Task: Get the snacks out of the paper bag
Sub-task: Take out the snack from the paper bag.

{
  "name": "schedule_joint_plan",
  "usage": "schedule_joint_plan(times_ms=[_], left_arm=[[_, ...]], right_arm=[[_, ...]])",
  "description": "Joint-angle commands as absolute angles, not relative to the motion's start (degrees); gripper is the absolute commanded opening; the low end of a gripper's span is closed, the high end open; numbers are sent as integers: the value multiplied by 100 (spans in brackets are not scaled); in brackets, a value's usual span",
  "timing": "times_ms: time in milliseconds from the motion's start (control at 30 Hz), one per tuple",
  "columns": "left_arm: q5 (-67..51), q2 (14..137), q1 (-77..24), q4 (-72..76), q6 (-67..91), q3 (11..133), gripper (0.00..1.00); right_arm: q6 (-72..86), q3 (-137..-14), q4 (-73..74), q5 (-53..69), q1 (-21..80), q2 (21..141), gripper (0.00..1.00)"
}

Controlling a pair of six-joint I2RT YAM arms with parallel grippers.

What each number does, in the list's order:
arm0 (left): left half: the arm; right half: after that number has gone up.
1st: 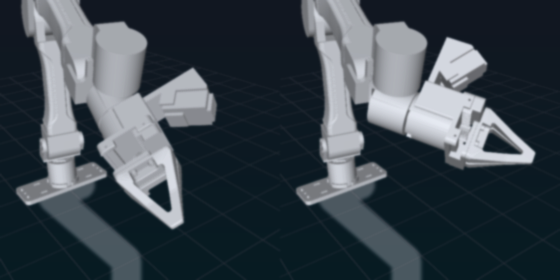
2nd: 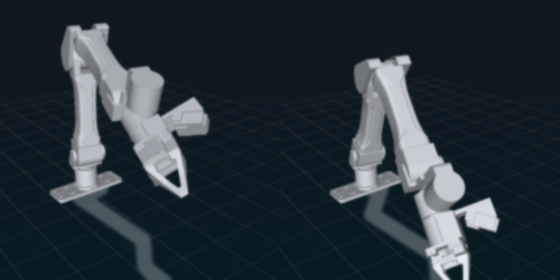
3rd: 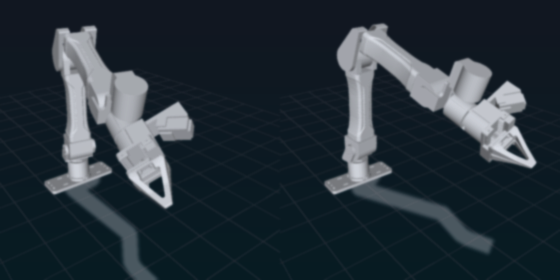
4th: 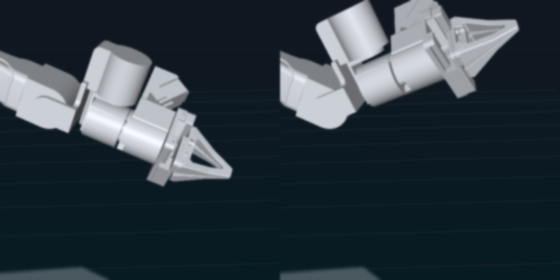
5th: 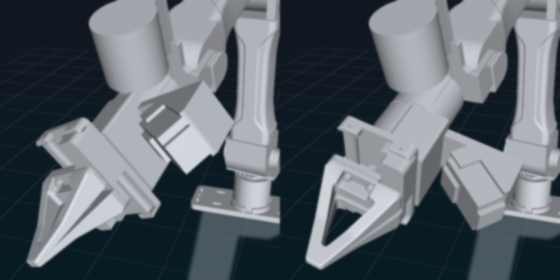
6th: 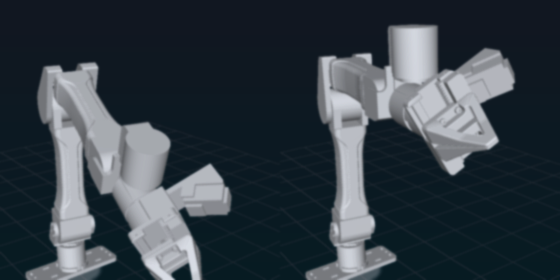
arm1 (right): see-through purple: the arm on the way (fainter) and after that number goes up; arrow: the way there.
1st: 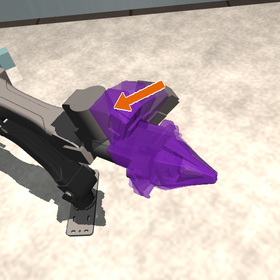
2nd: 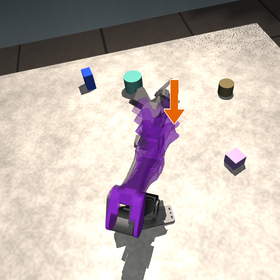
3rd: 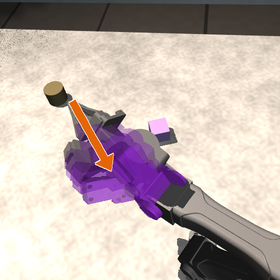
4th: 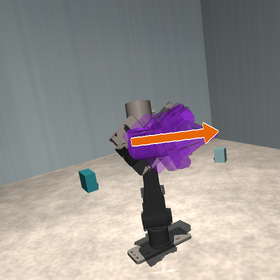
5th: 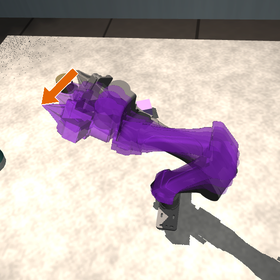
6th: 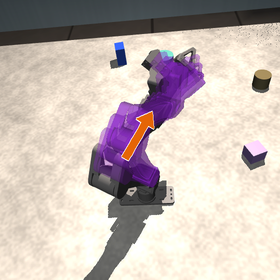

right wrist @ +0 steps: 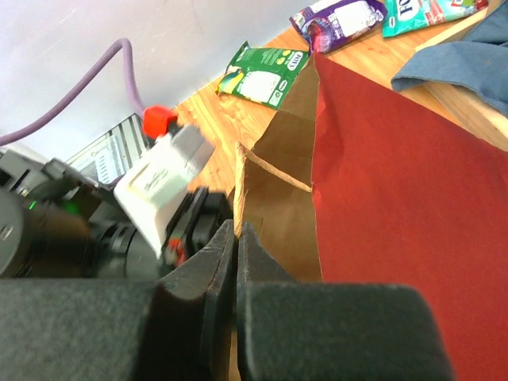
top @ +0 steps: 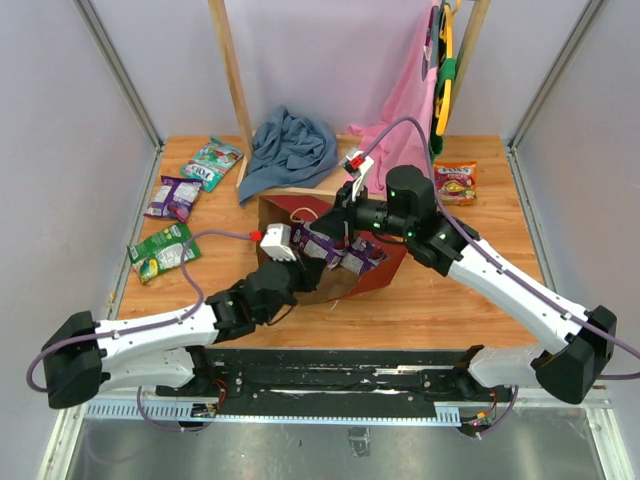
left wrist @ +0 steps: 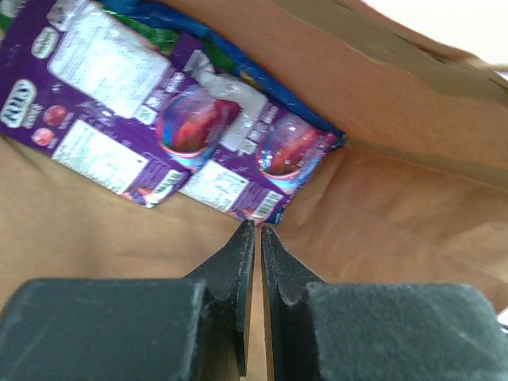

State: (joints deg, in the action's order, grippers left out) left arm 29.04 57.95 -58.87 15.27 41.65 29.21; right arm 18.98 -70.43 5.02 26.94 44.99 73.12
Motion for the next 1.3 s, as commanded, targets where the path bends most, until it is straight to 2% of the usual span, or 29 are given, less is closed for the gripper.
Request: schedule_joint_plan(times_ms=[0, 167, 400, 533, 667, 733, 900, 1000, 1067, 1100, 1167, 1233, 1267], left_arm=[[4618, 6275, -6852, 1830, 3890, 3613, 12], [5022, 6693, -7198, 1941, 4301, 3701, 11], [5518, 6447, -7190, 1977, 5461, 3160, 10], [5734, 6339, -7109, 2184, 5830, 2961, 15], [4016, 6603, -6075, 2236, 6684, 2928, 14], [3512, 6891, -5884, 2326, 6736, 3029, 13], [3175, 7661, -5857, 2007, 6845, 3808, 12], [3235, 7971, -5862, 1959, 7239, 3988, 15], [3333, 8114, -5857, 2020, 7457, 4021, 21], [3383, 8182, -5861, 2026, 7561, 4036, 32], [3450, 8326, -5856, 2000, 7820, 4082, 62], [3459, 8479, -5860, 1925, 8072, 4131, 80], [3458, 8567, -5862, 1906, 8152, 4163, 86]], right_arm=[[1718, -7036, 473, 2500, 4604, 7041, 1], [1663, -6897, 481, 2340, 4597, 6845, 1], [1581, -6668, 539, 2048, 4588, 6485, 1], [1584, -6580, 502, 2022, 4589, 6393, 1], [1595, -6541, 477, 2018, 4592, 6319, 1], [1586, -6514, 480, 1991, 4588, 6255, 1], [1568, -6423, 529, 1897, 4590, 6147, 1], [1575, -6368, 535, 1879, 4588, 6079, 1], [1580, -6330, 539, 1859, 4588, 6041, 1], [1580, -6320, 544, 1848, 4595, 6031, 1], [1572, -6308, 559, 1839, 4588, 6008, 1], [1558, -6303, 566, 1832, 4593, 5994, 1], [1552, -6302, 571, 1829, 4588, 5987, 1]])
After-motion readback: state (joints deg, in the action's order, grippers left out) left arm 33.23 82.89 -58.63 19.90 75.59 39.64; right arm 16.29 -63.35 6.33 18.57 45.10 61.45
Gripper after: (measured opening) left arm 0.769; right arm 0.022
